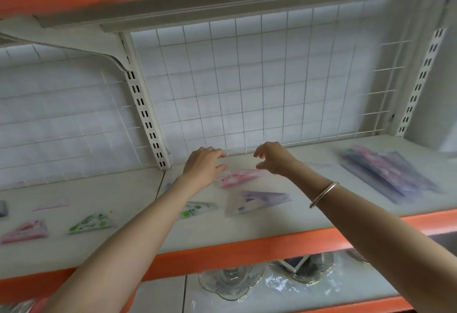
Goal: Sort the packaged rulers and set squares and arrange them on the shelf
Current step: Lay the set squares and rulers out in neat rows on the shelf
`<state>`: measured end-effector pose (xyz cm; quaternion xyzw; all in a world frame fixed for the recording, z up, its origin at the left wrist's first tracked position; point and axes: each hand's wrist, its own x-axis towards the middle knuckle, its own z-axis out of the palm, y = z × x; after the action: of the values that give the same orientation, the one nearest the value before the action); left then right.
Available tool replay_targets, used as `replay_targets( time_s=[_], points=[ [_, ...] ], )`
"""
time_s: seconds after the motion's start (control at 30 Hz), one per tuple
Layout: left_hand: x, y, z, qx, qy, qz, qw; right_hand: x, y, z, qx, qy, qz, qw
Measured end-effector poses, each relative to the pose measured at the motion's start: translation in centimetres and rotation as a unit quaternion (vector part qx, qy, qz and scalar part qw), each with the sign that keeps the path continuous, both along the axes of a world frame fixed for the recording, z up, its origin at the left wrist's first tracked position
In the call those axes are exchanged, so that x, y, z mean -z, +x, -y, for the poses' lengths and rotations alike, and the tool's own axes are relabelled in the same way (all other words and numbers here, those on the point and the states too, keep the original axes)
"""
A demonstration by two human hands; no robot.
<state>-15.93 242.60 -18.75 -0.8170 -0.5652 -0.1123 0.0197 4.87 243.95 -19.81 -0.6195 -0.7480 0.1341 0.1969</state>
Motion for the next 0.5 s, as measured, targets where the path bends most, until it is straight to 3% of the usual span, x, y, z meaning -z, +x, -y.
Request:
replay_targets(
  time_s=[0.33, 0.5],
  points=[
    [0.5, 17.3, -0.1, 0.120, 0.005, -0.011, 0.993, -0.7, 17.3, 3.7, 0.126, 0.014, 0.035, 0.991],
    [1.2, 25.6, 0.9, 0.129, -0.011, -0.006, 0.992, -0.9, 25.7, 5.4, 0.123, 0.024, 0.027, 0.992]
  ],
)
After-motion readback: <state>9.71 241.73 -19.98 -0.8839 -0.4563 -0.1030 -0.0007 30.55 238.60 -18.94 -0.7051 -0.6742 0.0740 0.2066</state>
